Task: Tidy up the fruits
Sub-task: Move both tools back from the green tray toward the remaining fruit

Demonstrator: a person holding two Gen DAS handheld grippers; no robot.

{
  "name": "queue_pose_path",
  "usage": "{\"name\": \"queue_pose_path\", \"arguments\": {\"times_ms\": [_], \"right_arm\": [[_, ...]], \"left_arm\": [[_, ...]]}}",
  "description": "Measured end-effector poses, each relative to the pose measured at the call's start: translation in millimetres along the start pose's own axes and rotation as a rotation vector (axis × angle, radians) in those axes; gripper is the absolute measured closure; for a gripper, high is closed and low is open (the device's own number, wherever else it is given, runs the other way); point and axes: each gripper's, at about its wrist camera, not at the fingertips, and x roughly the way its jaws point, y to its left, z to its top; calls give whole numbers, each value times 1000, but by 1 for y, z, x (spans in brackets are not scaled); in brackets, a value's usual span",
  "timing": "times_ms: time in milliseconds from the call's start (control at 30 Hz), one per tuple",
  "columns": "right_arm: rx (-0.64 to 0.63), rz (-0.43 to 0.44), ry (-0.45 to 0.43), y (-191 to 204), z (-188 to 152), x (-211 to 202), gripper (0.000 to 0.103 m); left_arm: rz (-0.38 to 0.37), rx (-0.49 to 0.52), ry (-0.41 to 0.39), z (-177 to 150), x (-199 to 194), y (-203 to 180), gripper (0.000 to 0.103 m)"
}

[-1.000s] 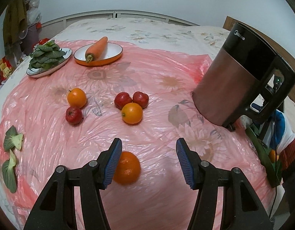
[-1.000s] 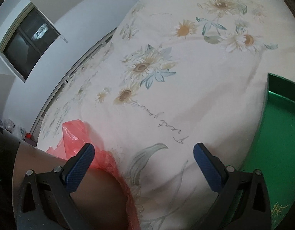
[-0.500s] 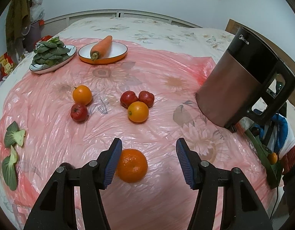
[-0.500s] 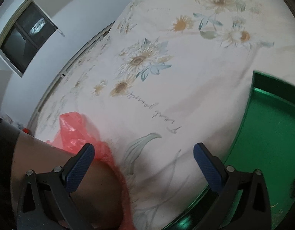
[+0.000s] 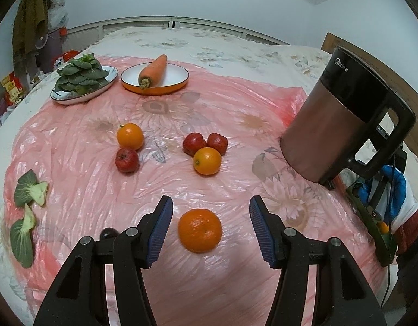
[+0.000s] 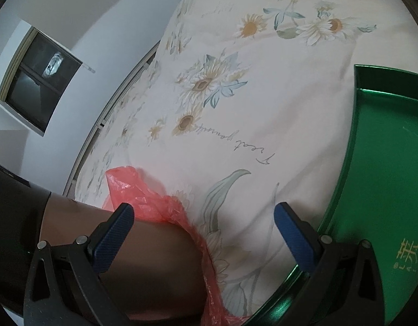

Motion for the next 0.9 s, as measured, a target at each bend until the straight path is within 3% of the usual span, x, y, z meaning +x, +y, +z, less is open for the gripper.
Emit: {"name": "queue_pose_path", "arguments": {"times_ms": [400, 700, 900], "right_arm": [[-30, 33, -27, 0, -10, -30, 0], [-64, 46, -69, -17, -28, -92, 0], [-170, 18, -78, -17, -45, -138, 0]], "left_arm": [[19, 2, -23, 2, -13, 8, 50], [41, 11, -50, 0, -30, 12, 50], [80, 13, -67, -6, -45, 23, 50]]}}
